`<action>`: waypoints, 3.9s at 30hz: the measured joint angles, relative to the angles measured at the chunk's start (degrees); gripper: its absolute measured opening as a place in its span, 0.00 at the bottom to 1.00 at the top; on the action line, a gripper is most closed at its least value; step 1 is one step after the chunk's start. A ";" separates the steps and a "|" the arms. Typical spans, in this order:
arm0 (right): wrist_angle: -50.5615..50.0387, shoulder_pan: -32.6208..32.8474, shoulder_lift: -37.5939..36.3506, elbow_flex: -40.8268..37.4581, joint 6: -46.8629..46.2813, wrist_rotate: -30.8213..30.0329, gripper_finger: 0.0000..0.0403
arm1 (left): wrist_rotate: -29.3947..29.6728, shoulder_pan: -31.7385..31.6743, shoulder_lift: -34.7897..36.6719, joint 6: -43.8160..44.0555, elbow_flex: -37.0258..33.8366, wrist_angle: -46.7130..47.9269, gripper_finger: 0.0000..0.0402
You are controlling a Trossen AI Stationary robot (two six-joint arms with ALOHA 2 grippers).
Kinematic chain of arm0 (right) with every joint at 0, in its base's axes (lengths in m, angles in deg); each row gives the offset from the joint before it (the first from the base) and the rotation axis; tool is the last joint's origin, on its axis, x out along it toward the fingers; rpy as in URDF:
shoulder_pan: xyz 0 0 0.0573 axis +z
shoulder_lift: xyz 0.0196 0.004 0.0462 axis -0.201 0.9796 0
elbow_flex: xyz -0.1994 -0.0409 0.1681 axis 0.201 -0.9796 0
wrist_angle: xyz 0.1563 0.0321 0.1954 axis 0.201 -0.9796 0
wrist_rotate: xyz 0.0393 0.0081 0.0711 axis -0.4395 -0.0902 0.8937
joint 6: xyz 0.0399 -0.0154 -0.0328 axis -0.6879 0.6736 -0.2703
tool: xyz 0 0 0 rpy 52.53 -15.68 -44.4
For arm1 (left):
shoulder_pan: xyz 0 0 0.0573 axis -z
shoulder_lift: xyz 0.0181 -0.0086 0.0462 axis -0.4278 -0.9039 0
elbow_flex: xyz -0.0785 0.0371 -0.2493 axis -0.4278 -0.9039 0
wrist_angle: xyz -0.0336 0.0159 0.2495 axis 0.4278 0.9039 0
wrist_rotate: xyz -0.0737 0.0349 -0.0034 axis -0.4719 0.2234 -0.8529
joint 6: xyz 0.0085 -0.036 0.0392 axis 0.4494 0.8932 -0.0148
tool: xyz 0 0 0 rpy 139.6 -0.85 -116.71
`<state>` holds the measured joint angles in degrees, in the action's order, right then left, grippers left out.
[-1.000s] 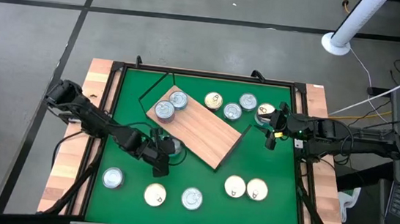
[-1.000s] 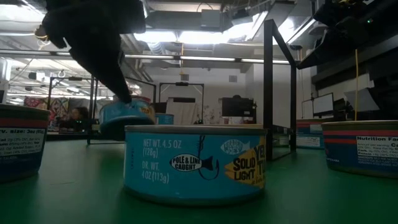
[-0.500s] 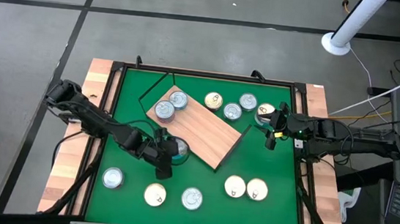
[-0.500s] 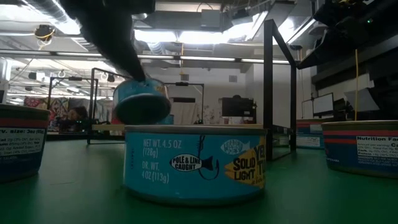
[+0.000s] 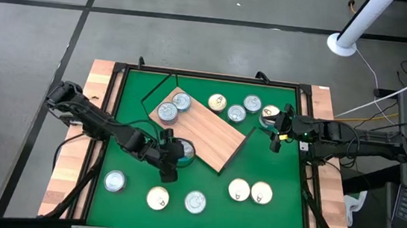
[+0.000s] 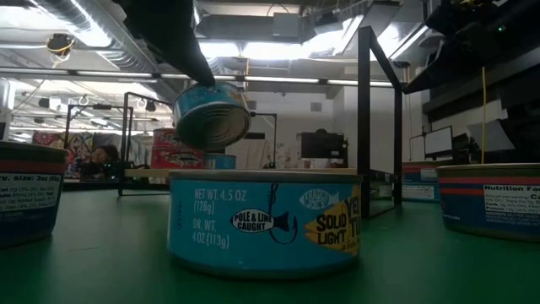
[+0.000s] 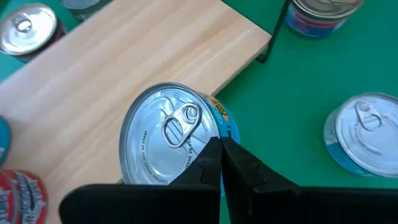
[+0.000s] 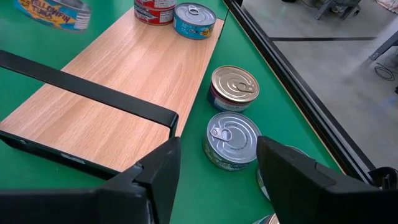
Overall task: Stack canned seafood by type on shelf
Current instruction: Stack the yellow and blue tuna can on top of the yellow and blue tuna can on the shelf
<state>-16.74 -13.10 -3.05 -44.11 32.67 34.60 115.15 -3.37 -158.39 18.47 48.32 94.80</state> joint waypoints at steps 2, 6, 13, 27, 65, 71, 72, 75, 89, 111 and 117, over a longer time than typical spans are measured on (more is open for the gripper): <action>0.00 0.01 0.01 0.00 0.00 0.00 0.52 | 0.51 -0.39 0.00 -0.59 0.00 0.05 0.00; 0.00 0.01 0.00 0.00 0.00 0.00 0.52 | 0.60 -2.27 0.00 -2.52 0.00 -0.05 0.00; 0.00 0.00 0.01 0.01 0.00 0.00 0.52 | 0.76 -6.77 0.00 -6.05 0.00 -0.13 0.00; 0.55 0.01 0.01 0.00 0.02 0.00 0.52 | 0.74 -9.22 0.00 -9.47 0.00 -0.43 0.00; 0.46 -0.01 0.01 0.00 0.03 0.00 0.52 | 0.74 -27.68 0.00 -26.59 0.00 -2.87 0.00; 0.46 -0.01 0.01 0.00 0.04 0.00 0.52 | 0.76 -30.36 0.01 -28.54 0.00 -2.64 0.00; 0.44 0.01 0.01 0.02 0.03 0.00 0.52 | 0.74 -30.70 0.00 -28.70 0.00 -2.16 0.00; 0.44 0.01 0.01 0.00 0.04 0.00 0.52 | 0.76 -31.63 0.00 -28.61 0.00 0.66 0.00; 0.42 0.01 0.01 0.00 0.04 0.00 0.52 | 0.74 -33.30 0.00 -28.88 0.00 3.03 0.00; 0.42 0.00 0.01 0.00 0.04 0.00 0.52 | 0.71 -34.45 0.01 -27.23 0.00 3.09 0.02; 0.42 0.01 0.01 0.00 0.07 0.00 0.52 | 0.74 -34.45 0.02 -24.93 0.00 3.07 0.10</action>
<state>-16.33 -13.09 -3.04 -44.11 32.74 34.60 115.89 -37.82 -158.37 -6.46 48.32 97.87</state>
